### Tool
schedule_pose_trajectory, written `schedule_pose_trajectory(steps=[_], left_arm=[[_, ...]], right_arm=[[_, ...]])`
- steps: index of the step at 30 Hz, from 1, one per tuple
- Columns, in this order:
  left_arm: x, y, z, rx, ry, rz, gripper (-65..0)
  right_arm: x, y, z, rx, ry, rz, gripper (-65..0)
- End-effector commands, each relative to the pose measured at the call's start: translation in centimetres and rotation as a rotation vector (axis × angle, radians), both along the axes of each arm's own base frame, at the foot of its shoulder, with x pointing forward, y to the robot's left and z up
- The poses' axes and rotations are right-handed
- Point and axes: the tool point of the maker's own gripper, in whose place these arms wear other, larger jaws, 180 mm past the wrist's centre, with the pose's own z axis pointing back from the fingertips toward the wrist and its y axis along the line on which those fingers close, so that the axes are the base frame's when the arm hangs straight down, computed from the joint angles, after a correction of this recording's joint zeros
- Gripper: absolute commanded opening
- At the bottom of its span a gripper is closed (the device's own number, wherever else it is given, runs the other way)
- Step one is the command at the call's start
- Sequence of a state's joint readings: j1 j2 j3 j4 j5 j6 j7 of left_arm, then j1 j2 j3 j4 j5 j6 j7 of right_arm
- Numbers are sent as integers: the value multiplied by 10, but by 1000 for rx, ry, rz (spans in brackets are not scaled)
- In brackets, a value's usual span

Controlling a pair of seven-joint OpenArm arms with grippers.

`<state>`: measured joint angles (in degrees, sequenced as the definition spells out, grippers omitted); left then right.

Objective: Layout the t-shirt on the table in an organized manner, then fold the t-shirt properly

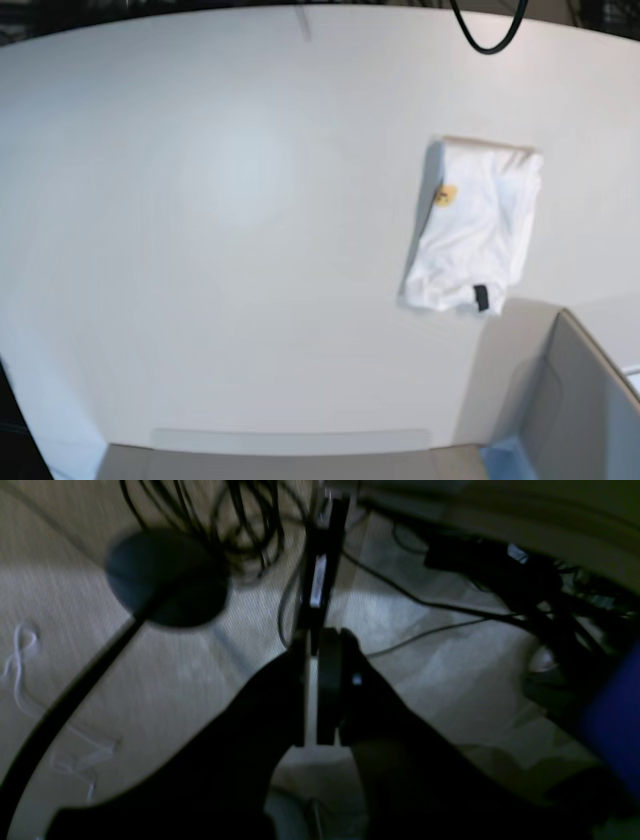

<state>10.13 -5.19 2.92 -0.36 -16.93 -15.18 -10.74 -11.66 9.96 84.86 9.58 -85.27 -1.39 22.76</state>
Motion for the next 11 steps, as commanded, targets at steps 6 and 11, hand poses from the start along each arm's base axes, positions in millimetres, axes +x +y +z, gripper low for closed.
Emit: schedule_pose_trajectory(steps=[6,11], left_arm=[[30,31,-1,60,-68,26,-622],[31,27,-1,55,-69,34,-623]], right_arm=[[-4,-11,4,-29,-1,1,-650],[2,-11,4,-29,-10,1,-650]])
